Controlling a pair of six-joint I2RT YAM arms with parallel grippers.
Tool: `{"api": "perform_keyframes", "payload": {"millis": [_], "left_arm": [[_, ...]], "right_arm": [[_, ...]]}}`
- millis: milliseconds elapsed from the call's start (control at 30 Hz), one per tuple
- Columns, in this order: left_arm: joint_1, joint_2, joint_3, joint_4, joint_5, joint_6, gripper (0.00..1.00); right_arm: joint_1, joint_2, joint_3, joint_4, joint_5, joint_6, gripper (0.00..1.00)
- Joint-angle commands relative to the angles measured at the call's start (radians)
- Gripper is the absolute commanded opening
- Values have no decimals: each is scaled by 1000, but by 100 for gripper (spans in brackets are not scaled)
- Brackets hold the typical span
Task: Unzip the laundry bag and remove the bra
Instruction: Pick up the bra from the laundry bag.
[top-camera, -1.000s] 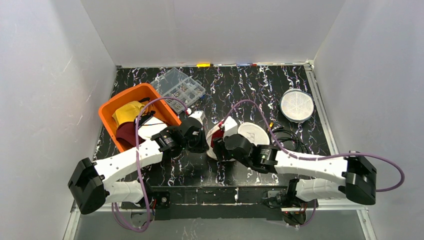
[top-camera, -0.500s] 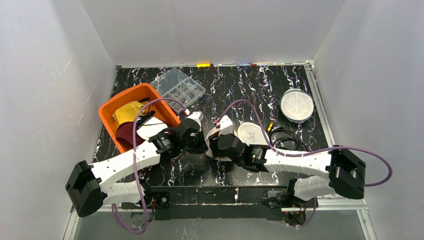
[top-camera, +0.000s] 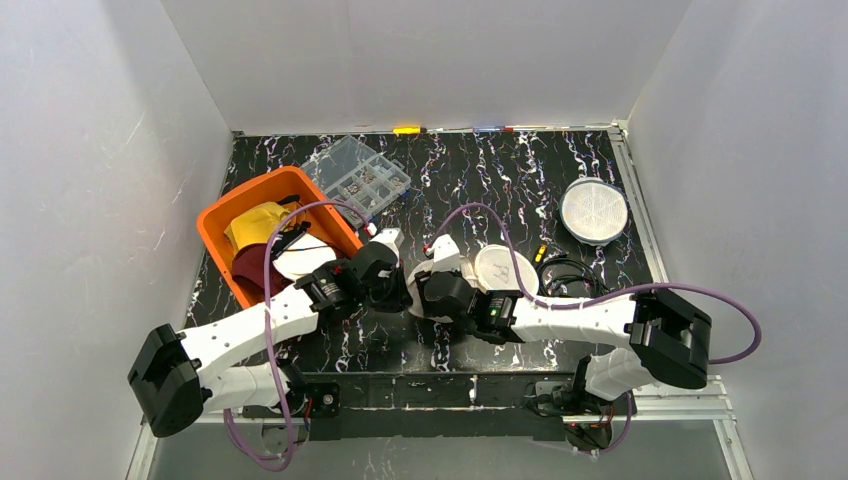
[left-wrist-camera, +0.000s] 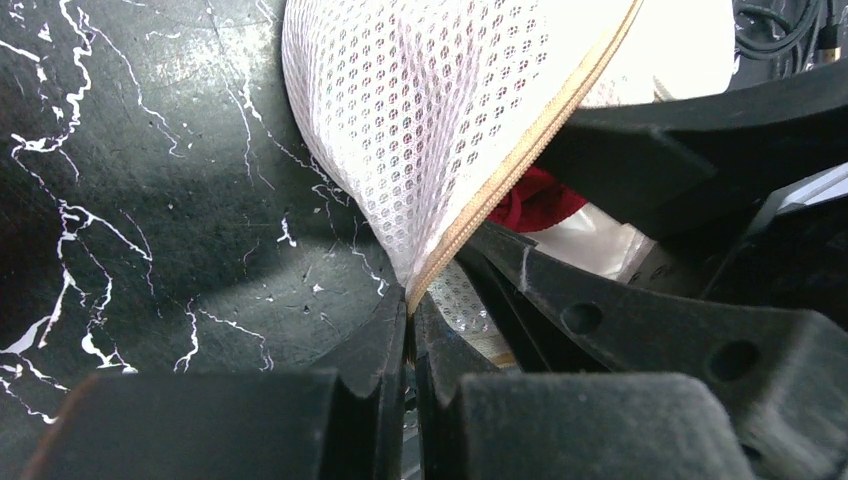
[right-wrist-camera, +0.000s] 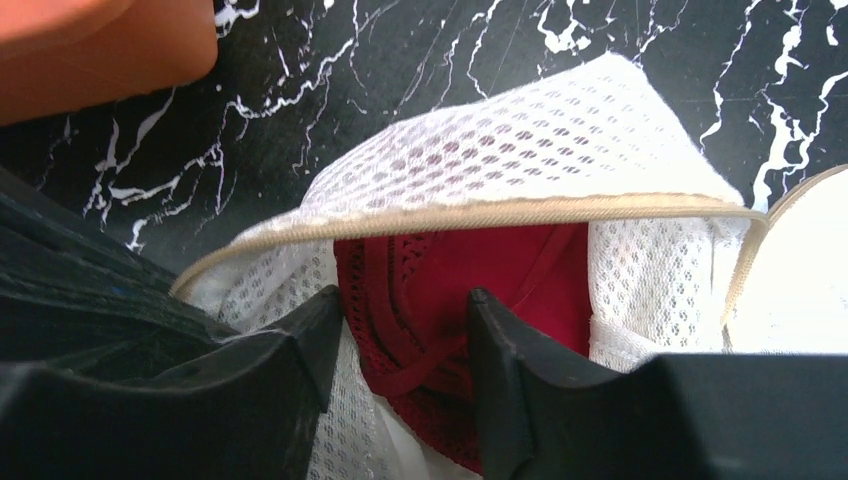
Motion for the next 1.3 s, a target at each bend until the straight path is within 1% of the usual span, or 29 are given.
{"api": "perform_keyframes", "payload": {"millis": [0,67,133,233,367,467,500,600,700,833,1033,1167,1267], "left_arm": [[5,-23,-24,-5,9,-2,0],[5,-21,-28,-3,12,-4,0],[5,-22,-33,0,14,-5,0],[5,-27,-36,0,15,-8,0],[5,-35,-40,-1,14,-8,0],[5,-40,-51,-3,10,-9,0],[5,-42,-55,-2,9,-10,0],[4,-50,-65,-6,1,-12,0],[5,-55,-69,-9,-8,-13,0],[5,-55,-66,-10,-15,-15,0],[4,-47,-65,-12,-25,-17,0],[5,-37,-63,-10,-29,-16,0],[4,-31,-68,0,-25,-20,0]], "right_arm": [[-5,-19,3,105,50,36,61],[-6,-15,6,107,55,38,63],[-8,0,14,102,54,40,62],[-19,29,34,74,42,48,54],[-23,44,38,52,55,74,46],[-28,28,19,68,58,85,35],[-28,22,16,67,60,87,29],[-29,-17,-7,82,56,93,21],[-28,-73,-35,103,42,94,1],[-28,-142,-39,80,-2,77,1],[-29,-292,-54,38,-109,28,1],[-28,-363,-81,-24,-122,28,1],[-29,-393,-126,-39,-113,33,1]]}}
